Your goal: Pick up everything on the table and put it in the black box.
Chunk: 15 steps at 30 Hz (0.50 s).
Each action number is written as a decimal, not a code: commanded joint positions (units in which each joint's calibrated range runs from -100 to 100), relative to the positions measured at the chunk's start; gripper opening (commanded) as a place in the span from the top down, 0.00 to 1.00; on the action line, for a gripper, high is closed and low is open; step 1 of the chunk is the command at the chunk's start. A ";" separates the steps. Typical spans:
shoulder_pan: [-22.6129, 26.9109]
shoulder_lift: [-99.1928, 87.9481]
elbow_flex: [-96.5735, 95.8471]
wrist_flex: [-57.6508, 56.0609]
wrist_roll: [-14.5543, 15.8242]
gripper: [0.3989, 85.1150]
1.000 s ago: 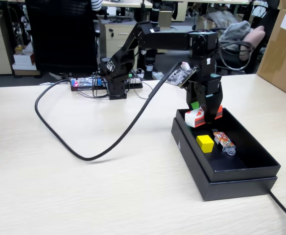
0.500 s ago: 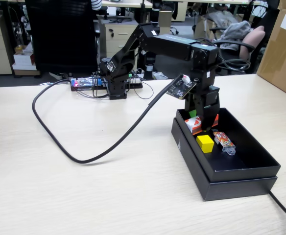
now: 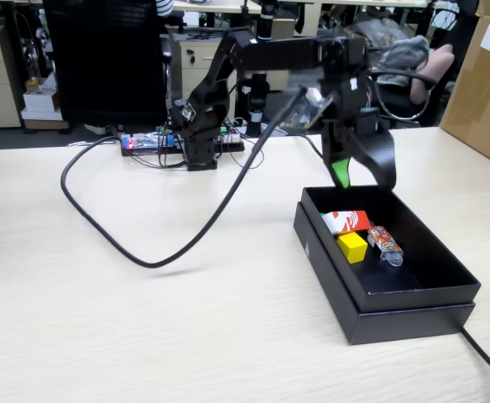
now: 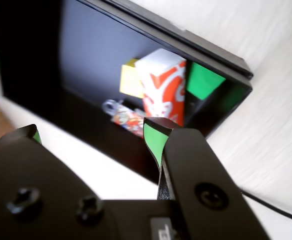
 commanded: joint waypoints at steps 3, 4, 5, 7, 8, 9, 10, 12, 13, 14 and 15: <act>-2.88 -7.99 3.69 1.43 -1.56 0.51; -4.69 -8.67 2.42 1.86 -2.34 0.51; -5.62 -9.25 1.24 3.07 -2.78 0.51; -7.67 -10.85 -2.48 6.01 -3.81 0.51; -8.64 -11.77 -4.84 7.83 -4.40 0.51; -9.62 -12.69 -7.38 9.47 -5.13 0.51; -10.45 -13.61 -9.91 10.94 -5.86 0.51; -12.11 -15.21 -15.35 13.79 -7.13 0.51; -12.89 -16.13 -17.80 15.17 -7.67 0.51; -13.58 -16.94 -20.43 16.72 -8.01 0.51; -14.16 -17.62 -22.70 18.11 -8.45 0.51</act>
